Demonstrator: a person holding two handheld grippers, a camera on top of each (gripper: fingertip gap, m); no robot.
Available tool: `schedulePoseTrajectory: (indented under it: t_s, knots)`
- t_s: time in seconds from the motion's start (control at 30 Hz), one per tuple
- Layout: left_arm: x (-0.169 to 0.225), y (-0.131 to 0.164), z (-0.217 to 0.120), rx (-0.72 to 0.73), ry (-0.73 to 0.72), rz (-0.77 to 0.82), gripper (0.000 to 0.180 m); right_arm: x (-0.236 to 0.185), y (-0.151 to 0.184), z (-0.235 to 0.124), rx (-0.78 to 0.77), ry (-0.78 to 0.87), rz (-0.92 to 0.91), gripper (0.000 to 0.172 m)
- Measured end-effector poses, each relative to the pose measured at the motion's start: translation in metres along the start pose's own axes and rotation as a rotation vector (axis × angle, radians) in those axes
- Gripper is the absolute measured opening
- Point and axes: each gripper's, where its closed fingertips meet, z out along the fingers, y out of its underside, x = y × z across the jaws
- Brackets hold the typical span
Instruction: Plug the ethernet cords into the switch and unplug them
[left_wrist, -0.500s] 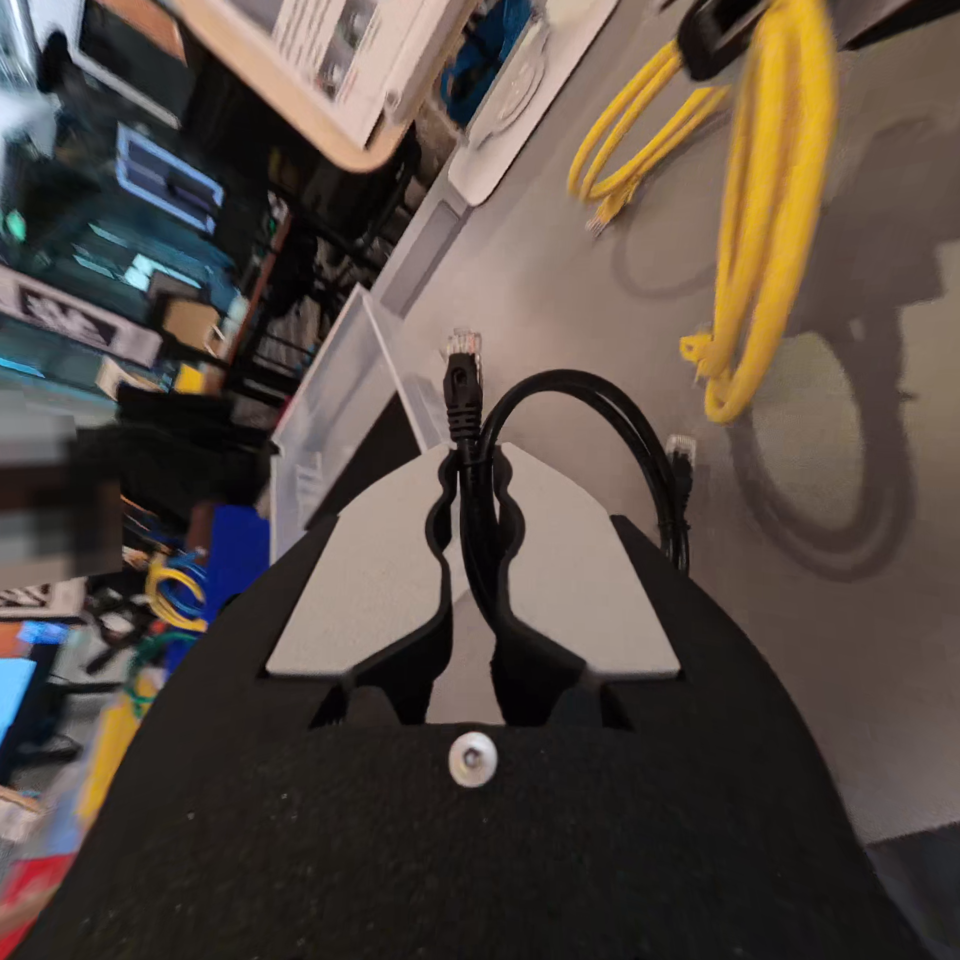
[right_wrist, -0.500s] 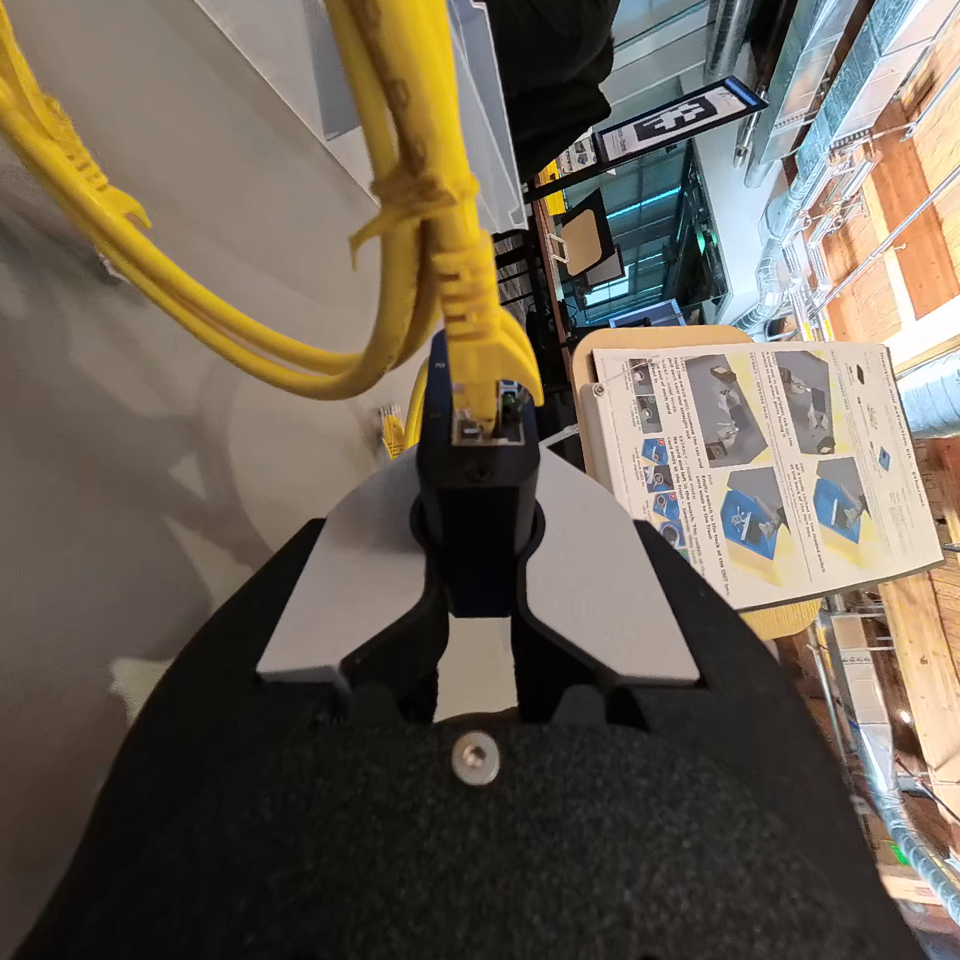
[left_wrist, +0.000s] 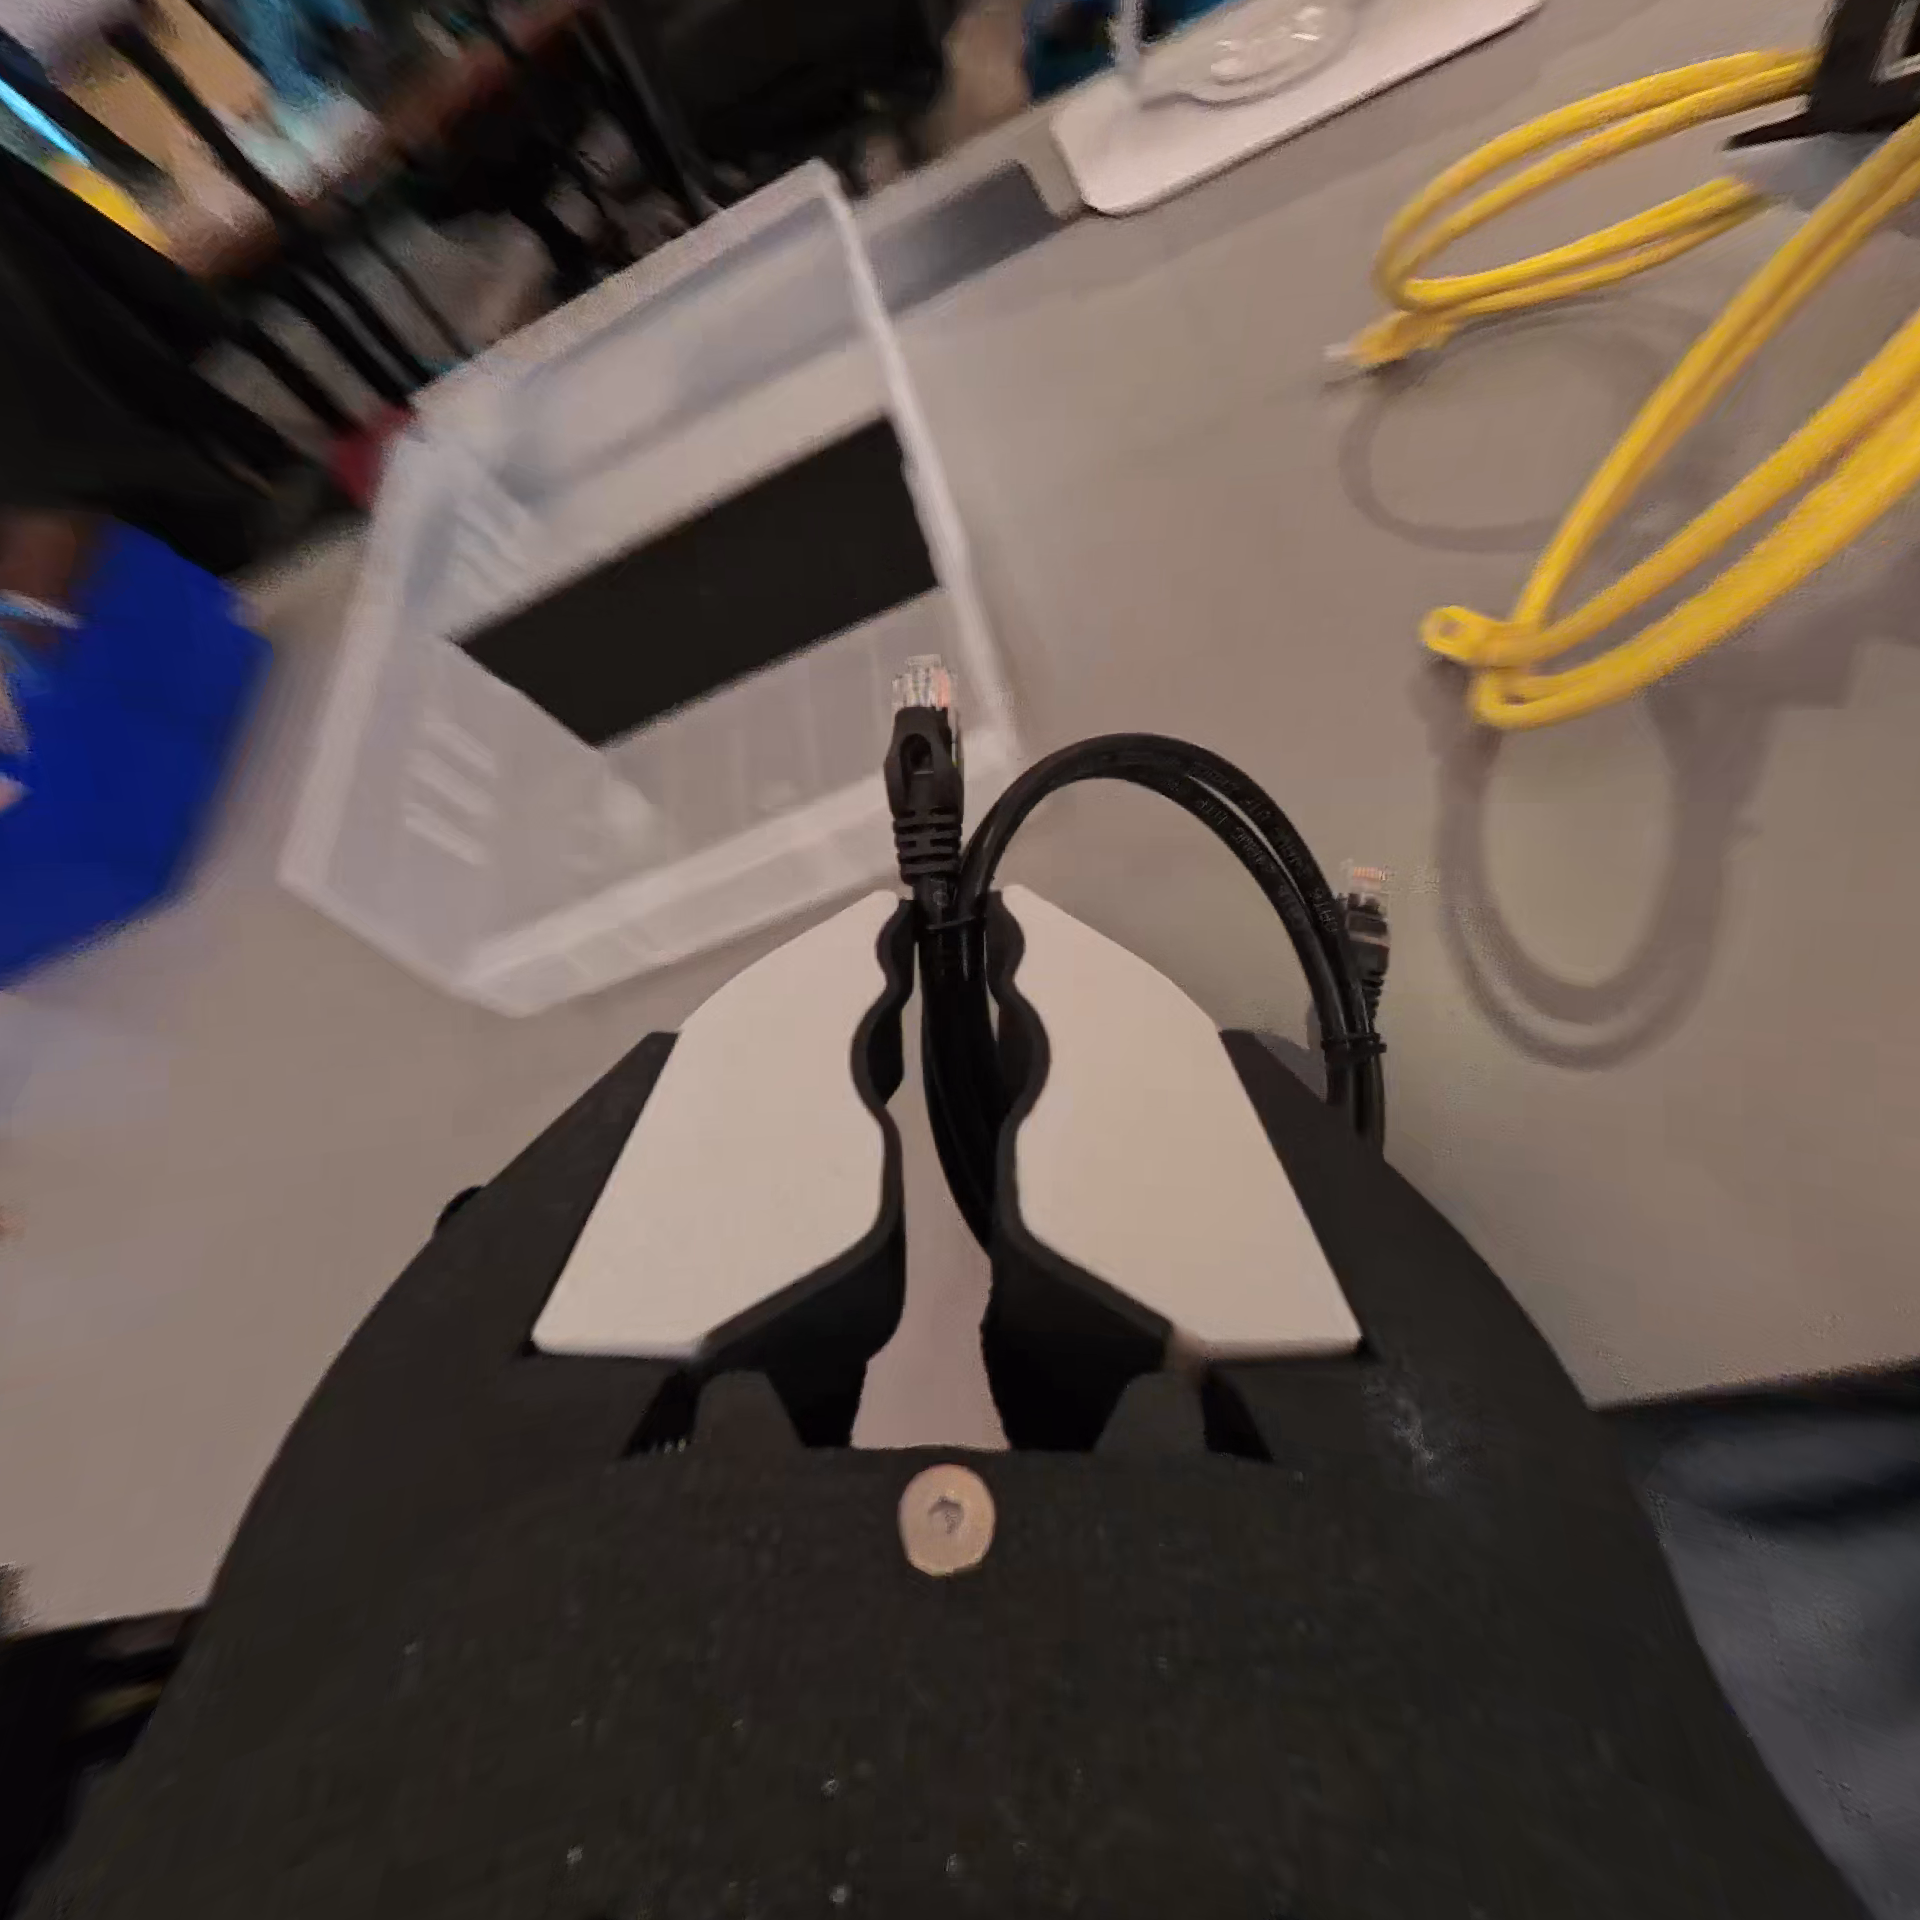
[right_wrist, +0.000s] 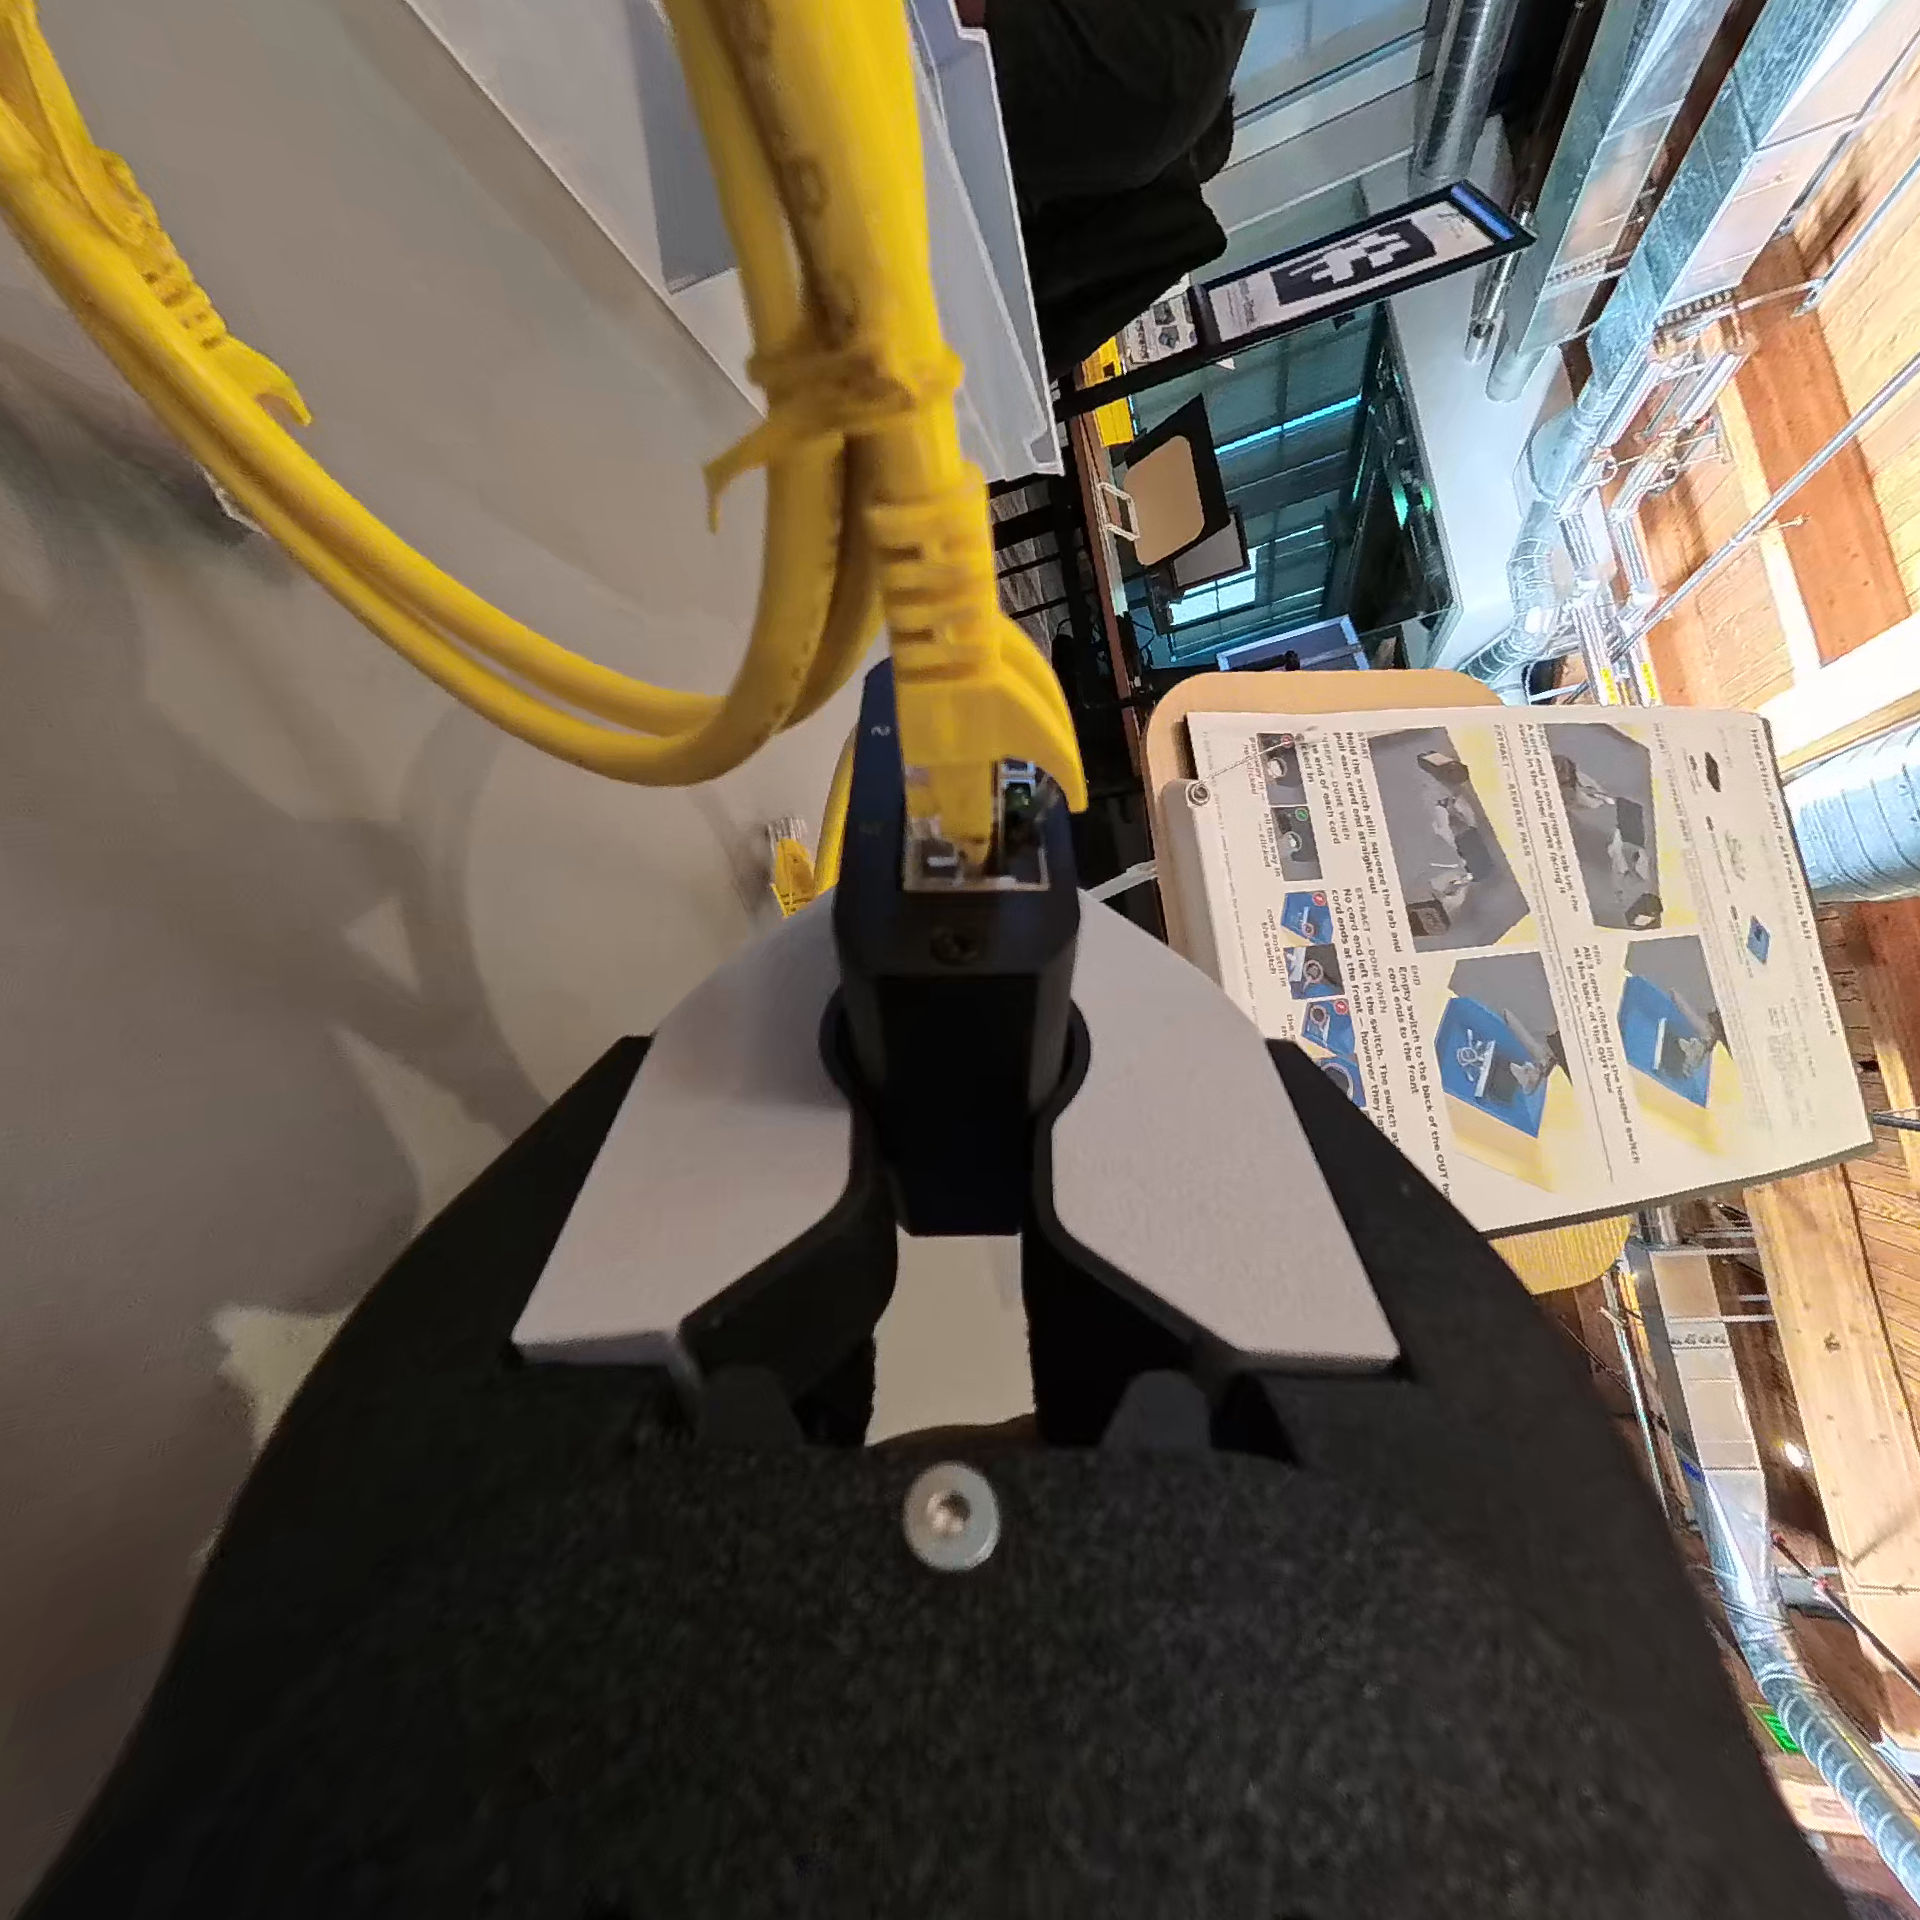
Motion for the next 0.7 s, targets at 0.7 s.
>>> schedulePoseTrajectory:
  t_s: [0.7]
  knots:
    - [0.124,-0.019,-0.035,0.099,0.201,0.408,0.014,-0.002,0.001,0.001,0.001,-0.005,-0.012,0.025]
